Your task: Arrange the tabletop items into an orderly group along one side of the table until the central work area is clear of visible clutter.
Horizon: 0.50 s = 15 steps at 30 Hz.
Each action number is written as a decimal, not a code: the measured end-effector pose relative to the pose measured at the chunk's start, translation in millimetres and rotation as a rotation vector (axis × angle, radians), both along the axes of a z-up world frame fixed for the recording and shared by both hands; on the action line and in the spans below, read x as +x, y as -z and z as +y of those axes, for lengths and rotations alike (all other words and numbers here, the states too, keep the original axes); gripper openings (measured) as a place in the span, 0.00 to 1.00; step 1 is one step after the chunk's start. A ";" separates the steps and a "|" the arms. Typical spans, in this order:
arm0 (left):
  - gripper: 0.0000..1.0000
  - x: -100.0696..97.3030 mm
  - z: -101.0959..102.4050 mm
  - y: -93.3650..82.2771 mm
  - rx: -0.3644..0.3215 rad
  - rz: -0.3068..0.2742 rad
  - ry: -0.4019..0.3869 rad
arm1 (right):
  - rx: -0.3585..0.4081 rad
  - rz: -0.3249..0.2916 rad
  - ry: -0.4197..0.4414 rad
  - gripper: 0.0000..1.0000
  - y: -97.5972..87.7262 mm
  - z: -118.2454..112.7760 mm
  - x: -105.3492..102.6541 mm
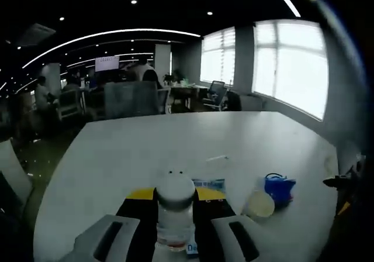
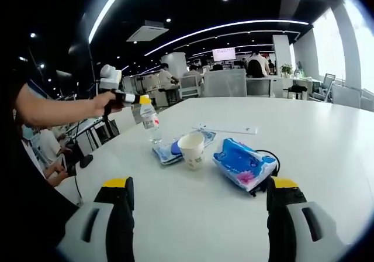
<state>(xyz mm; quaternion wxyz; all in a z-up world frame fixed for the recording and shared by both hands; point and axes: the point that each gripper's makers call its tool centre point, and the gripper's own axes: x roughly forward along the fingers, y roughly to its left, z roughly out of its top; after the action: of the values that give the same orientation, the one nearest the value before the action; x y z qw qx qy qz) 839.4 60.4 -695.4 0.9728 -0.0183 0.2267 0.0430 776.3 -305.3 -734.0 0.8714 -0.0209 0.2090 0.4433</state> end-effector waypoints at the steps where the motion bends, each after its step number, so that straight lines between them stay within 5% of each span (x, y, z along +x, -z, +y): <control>1: 0.19 1.1 0.1 1.5 0.006 0.002 -0.011 | 0.001 0.001 0.001 0.90 0.2 0.4 0.5; 15: 0.19 19.0 16.8 19.9 -0.013 -0.003 -0.270 | -0.002 0.024 -0.014 0.90 10.3 2.8 9.0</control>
<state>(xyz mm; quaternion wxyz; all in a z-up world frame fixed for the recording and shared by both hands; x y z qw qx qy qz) 858.4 77.3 -715.4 0.9584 -0.0549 0.2209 0.1723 785.3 -302.5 -744.3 0.8657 -0.0177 0.2198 0.4493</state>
